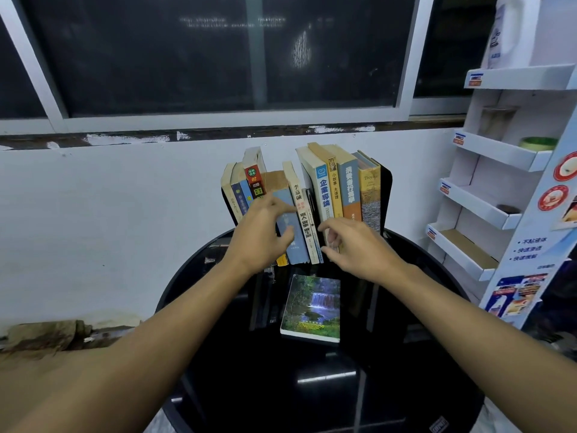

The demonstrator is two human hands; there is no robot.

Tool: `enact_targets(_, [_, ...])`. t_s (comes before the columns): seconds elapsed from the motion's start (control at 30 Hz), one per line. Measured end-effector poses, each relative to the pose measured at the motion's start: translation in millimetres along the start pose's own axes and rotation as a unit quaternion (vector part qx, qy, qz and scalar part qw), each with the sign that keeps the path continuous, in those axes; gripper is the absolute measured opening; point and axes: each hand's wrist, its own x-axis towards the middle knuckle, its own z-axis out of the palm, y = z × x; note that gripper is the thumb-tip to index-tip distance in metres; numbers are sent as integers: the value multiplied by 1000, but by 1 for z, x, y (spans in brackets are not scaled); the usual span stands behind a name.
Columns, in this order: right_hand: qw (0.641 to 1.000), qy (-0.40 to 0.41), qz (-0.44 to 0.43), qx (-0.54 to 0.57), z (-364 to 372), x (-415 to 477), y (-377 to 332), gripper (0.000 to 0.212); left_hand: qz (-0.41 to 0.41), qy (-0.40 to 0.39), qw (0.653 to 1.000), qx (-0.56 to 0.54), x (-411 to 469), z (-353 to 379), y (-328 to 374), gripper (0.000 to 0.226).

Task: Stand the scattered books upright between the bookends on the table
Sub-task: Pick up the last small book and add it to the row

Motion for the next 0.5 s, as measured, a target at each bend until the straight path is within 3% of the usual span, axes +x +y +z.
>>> enact_targets(0.17, [998, -56, 35, -1, -5, -24, 5, 24, -34, -103, 994, 4, -26, 11, -18, 31])
enact_targets(0.3, [986, -144, 88, -12, -5, -42, 8, 58, -56, -160, 985, 16, -41, 21, -30, 28])
enact_targets(0.5, [973, -192, 127, -32, -1, -62, 13, 101, -66, -200, 977, 42, -52, 33, -37, 48])
